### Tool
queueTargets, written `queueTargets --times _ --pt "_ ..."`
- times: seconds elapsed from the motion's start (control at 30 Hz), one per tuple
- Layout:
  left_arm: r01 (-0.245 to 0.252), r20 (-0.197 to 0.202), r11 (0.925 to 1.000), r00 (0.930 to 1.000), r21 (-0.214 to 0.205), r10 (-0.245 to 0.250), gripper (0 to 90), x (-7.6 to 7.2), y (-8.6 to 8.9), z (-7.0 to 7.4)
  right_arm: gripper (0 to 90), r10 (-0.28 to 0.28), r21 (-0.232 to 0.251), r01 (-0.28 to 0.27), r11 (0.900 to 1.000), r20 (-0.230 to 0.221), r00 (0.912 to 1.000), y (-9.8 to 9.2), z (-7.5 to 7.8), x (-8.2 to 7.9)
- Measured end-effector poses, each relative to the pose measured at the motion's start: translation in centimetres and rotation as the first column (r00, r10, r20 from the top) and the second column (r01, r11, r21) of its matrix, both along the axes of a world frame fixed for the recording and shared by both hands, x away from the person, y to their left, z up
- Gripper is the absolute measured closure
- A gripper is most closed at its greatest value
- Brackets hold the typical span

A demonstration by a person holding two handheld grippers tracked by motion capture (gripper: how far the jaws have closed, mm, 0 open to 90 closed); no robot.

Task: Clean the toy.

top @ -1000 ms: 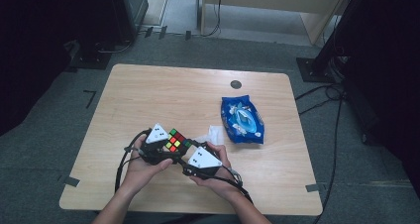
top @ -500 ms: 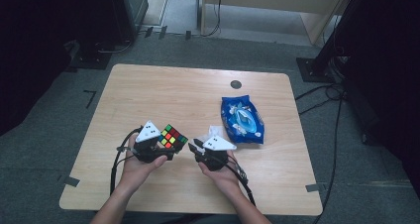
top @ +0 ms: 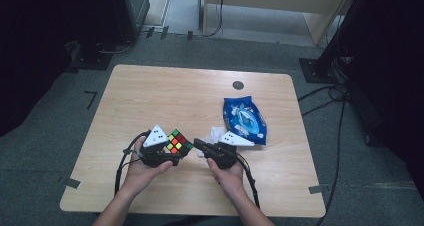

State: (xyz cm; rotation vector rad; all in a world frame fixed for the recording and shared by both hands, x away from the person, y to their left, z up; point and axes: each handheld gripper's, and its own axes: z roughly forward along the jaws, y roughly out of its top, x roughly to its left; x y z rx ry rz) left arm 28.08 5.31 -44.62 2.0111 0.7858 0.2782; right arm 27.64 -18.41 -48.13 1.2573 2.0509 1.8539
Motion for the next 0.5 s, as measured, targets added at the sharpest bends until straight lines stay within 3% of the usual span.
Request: queueTargets --times 0.1,0.13,0.2,0.3,0.4,0.5 --pt "-0.006 0.015 0.9999 0.9999 0.016 0.005 33.6 -0.1 -0.3 -0.1 90.0 0.015 0.009 -0.015 0.9998 0.006 0.9999 -0.2 0.1 0.0" --pt "-0.015 0.026 0.9998 0.9995 0.008 0.015 33.7 -0.1 -0.3 0.0 89.8 -0.012 -0.017 0.012 0.9998 0.010 0.9999 -0.1 0.2 -0.1" --pt "-0.034 0.040 0.9991 0.9986 -0.024 0.035 33.7 -0.2 0.0 0.3 90.0 -0.064 -0.073 0.062 0.9954 -0.021 0.9977 0.1 -0.1 0.0" --pt "-0.042 0.049 0.9965 0.9978 -0.073 0.045 33.7 -0.2 0.6 0.8 90.0 -0.040 -0.097 0.033 0.9947 -0.077 0.9962 0.5 -1.2 0.1" --pt "-0.035 0.046 0.9970 0.9982 -0.069 0.038 33.7 -0.2 0.7 0.8 90.0 0.013 -0.062 -0.017 0.9979 -0.063 0.9979 1.1 -1.4 -0.1" --pt "-0.019 0.035 0.9982 0.9992 -0.057 0.021 33.7 -0.2 0.4 0.5 90.0 0.029 -0.028 -0.029 0.9992 -0.033 0.9991 1.3 -0.8 -0.3"
